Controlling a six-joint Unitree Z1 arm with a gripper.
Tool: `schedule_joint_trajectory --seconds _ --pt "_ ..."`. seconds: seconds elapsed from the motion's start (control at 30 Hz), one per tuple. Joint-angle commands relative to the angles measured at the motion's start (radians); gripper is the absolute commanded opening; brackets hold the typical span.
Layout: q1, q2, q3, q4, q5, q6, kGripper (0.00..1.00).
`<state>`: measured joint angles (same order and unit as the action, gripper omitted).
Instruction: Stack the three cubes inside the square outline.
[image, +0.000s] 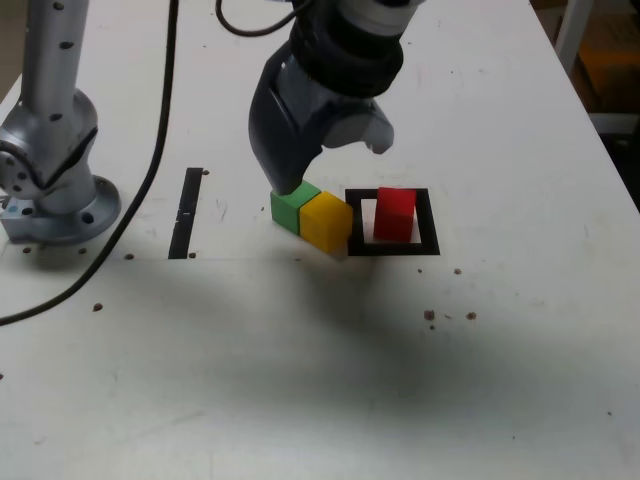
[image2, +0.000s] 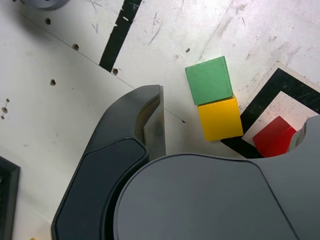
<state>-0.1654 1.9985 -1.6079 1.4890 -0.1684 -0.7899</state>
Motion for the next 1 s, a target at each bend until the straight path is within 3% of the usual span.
schedule_joint_trajectory --seconds 0.0,0.23,0.37,0.6,0.7,0.97 --pt "0.000 -0.022 0.039 -0.045 0.001 -0.011 0.97" --pt "-0.031 -0.084 0.164 -0.183 -0.033 -0.125 0.98" --pt "-0.040 -0.099 0.212 -0.229 -0.073 -0.190 0.99" --pt "-0.043 -0.117 0.254 -0.282 -0.105 -0.239 1.00" --pt "-0.043 -0.121 0.273 -0.334 -0.133 -0.258 0.99" --pt "-0.020 -0.142 0.352 -0.444 -0.160 -0.282 0.99"
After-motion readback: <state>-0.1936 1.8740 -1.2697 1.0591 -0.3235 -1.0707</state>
